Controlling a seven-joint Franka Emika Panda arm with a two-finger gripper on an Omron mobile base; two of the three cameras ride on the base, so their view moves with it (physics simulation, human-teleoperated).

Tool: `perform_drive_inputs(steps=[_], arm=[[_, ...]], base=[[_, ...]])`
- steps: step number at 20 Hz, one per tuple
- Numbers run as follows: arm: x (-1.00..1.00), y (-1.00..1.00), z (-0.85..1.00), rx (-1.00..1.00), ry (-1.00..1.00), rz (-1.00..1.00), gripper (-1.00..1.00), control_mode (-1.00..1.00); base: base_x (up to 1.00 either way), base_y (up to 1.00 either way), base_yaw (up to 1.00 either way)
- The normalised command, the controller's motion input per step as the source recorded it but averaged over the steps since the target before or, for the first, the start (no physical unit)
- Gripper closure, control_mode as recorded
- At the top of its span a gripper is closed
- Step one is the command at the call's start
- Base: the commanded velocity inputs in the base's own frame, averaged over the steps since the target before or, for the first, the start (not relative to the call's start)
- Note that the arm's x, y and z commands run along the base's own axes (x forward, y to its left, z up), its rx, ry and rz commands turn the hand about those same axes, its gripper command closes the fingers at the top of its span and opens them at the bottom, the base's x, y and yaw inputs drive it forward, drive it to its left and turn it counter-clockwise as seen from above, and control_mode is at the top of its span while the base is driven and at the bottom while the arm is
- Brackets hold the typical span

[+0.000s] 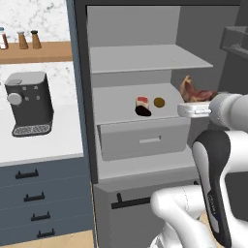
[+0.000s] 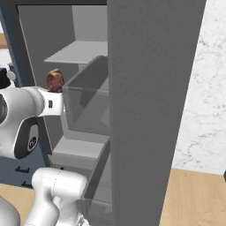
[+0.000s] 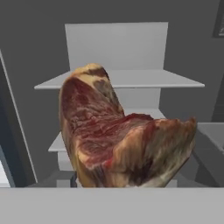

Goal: Place one avocado and one steak in each tupperware on the nearby counter, to pack two identical lunches.

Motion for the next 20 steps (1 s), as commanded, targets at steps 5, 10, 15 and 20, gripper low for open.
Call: perform_drive_inputs(steps=[5,10,15,20], arm=[[0.00,0.00,0.00,0.00,0.00,0.00,1.00,1.00],[0.00,0.00,0.00,0.00,0.00,0.00,1.00,1.00],[0.00,0.00,0.00,0.00,0.00,0.00,1.00,1.00],[0.00,0.00,0.00,0.00,0.00,0.00,1.00,1.00]], base=[[-0.25,0.30,0.00],[-0.13,0.78,0.00],[-0.01,1.00,-0.11],[-0.04,1.00,-0.23]])
